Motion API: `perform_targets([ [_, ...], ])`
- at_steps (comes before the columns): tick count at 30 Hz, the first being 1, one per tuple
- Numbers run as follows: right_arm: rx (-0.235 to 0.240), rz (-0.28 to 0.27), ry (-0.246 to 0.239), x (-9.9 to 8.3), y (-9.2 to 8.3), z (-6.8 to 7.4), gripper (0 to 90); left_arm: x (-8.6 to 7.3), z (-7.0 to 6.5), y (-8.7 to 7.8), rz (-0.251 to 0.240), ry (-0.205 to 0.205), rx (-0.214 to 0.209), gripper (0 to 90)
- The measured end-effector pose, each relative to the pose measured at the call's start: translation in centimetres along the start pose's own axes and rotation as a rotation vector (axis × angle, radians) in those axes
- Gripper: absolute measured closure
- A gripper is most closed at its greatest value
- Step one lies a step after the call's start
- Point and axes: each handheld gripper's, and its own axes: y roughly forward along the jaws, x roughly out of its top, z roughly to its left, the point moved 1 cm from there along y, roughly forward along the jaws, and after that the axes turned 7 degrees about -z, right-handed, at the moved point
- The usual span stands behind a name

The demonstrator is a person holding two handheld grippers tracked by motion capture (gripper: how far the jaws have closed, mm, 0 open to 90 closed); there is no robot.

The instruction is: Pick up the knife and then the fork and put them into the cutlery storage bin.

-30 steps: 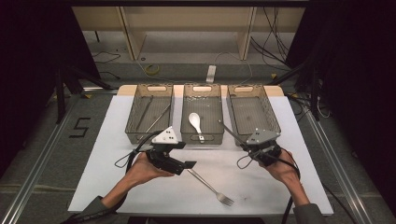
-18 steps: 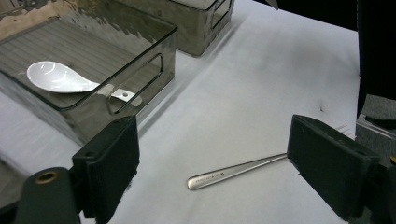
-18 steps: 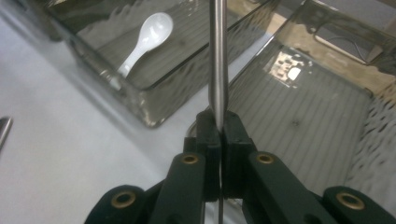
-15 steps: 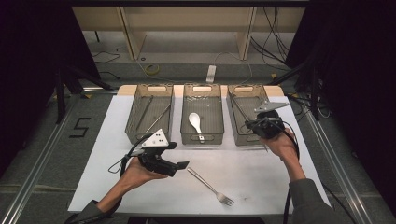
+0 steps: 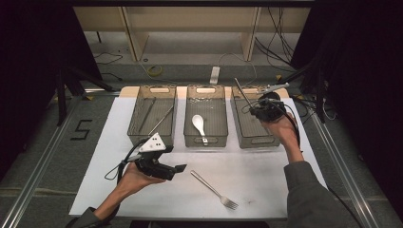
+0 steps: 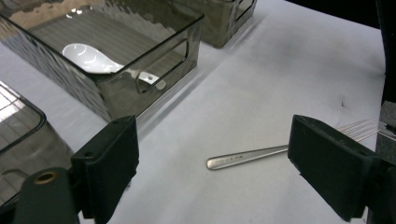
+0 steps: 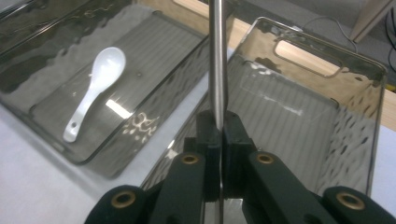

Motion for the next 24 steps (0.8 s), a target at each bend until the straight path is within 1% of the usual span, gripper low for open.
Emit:
perform_targets([
  [3, -0.013, 0.008, 0.025, 0.3, 0.5, -0.5, 88.8, -0.1, 0.0, -0.1, -0.001, -0.005, 0.002, 16.0],
  [7, -0.024, 0.03, 0.063, 0.5, 1.9, -1.4, 88.8, -0.1, 0.0, -0.3, -0.02, -0.008, 0.009, 16.0],
  [8, -0.024, 0.03, 0.063, 0.5, 1.9, -1.4, 88.8, -0.1, 0.0, -0.3, -0.023, -0.009, 0.008, 16.0],
  [9, -0.035, 0.049, 0.082, 0.4, 2.6, -1.6, 88.7, -0.2, 0.1, -0.3, -0.02, -0.01, 0.007, 16.0],
  [10, -0.035, 0.049, 0.082, 0.4, 2.6, -1.6, 88.7, -0.2, 0.1, -0.3, -0.016, -0.01, 0.006, 16.0],
  [12, -0.043, 0.061, 0.095, 0.4, 3.2, -1.8, 88.7, -0.2, 0.1, -0.3, -0.016, -0.009, 0.008, 15.9],
  [13, -0.048, 0.062, 0.111, 0.3, 3.6, -2.0, 88.7, -0.2, 0.1, -0.3, -0.017, -0.011, 0.006, 15.9],
  [15, -0.051, 0.065, 0.126, 0.3, 3.9, -2.2, 88.7, -0.2, 0.1, -0.4, -0.025, -0.009, 0.002, 15.9],
  [18, -0.058, 0.072, 0.137, 0.1, 4.3, -2.5, 88.7, -0.2, 0.0, -0.4, -0.028, -0.004, -0.007, 15.9],
  [19, -0.075, 0.078, 0.145, 0.1, 4.6, -2.6, 88.7, -0.1, 0.0, -0.4, -0.027, -0.004, -0.009, 15.8],
  [20, -0.083, 0.081, 0.152, 0.0, 4.8, -2.6, 88.7, -0.1, 0.0, -0.4, -0.027, -0.002, -0.008, 15.8],
  [21, -0.083, 0.081, 0.152, 0.0, 4.8, -2.6, 88.7, -0.1, 0.0, -0.4, -0.029, -0.002, -0.01, 15.8],
  [24, -0.096, 0.098, 0.156, -0.2, 5.5, -2.6, 88.6, -0.1, 0.0, -0.4, -0.03, -0.002, -0.011, 15.8],
])
